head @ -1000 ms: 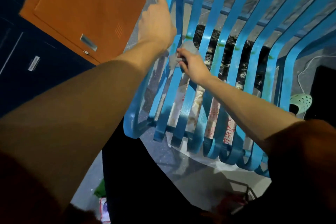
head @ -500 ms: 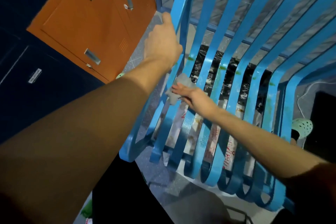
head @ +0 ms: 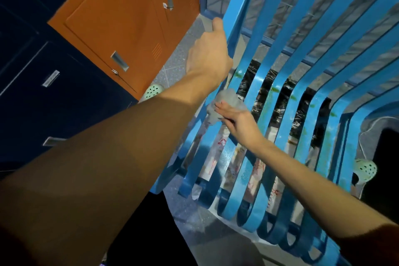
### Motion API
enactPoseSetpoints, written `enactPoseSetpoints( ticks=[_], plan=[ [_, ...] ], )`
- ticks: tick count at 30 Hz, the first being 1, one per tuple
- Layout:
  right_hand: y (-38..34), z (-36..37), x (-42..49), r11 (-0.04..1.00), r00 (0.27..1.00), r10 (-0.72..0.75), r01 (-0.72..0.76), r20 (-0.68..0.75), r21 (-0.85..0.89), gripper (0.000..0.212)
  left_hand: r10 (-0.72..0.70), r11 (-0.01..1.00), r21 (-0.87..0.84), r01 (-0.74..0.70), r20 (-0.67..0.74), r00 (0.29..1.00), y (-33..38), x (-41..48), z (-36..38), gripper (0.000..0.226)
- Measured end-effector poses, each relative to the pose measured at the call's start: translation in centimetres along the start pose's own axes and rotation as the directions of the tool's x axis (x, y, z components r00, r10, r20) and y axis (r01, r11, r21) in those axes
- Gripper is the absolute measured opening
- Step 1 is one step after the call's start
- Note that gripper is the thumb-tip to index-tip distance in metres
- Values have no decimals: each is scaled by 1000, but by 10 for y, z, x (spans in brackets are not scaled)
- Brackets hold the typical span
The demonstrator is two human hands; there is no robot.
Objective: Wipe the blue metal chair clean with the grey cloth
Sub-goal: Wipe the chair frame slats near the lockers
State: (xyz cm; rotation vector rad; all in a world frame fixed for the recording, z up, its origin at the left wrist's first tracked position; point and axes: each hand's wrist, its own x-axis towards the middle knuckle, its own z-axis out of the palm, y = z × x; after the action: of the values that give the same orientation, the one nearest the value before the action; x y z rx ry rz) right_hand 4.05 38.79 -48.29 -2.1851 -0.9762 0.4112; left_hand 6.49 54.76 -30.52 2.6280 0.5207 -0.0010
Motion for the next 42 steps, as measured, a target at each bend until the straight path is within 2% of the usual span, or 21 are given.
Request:
enactPoseSetpoints(
  ticks=[2,5,7,12,14,18,22,25,28,30,34,38,42],
  plan=[
    [10,-12,4,998,996,-61,63,68,-29,38,2,1000,-13,-2,4,1000,0,0,0,51],
    [25,-33,34,994,997,-28,34,68,-101,40,2,1000,-22,-2,1,1000,-1,0,0,54],
    [37,-47,57,991,1000,19,-15,23,-130,41,1,1000,-19,-1,-5,1000,-1,-1,-1,56],
    [28,-37,69,977,972,192,-202,-132,-62,33,-2,1000,-16,2,-22,1000,-1,-1,1,57],
    [18,-26,51,987,981,140,-150,-134,-62,34,3,1000,-22,-3,-29,1000,-2,2,2,59],
    [29,-36,42,990,999,-41,43,22,-134,42,14,999,-30,-15,-28,1000,-3,3,2,59],
    [62,-67,89,974,999,-20,31,50,-224,35,15,1000,-27,-15,-8,1000,-3,3,1,55],
    [86,-70,110,946,990,-111,132,89,-295,41,23,999,-23,-23,3,1000,-3,2,0,54],
    [64,-49,86,976,999,-13,1,-51,-219,38,15,1000,-19,-15,-1,1000,-4,3,1,52],
    [56,-40,71,980,995,-10,-10,-100,-199,40,13,1000,-17,-13,-6,1000,-4,4,1,50],
    [61,-64,90,976,998,-56,60,24,-210,33,22,999,-25,-22,-5,1000,-2,3,1,49],
    [60,-46,90,978,999,18,-25,-31,-209,28,9,1000,-28,-10,-11,1000,-3,3,1,47],
    [68,-50,105,962,996,-91,87,-4,-259,29,13,1000,-22,-13,-4,1000,-2,2,2,48]
  ],
)
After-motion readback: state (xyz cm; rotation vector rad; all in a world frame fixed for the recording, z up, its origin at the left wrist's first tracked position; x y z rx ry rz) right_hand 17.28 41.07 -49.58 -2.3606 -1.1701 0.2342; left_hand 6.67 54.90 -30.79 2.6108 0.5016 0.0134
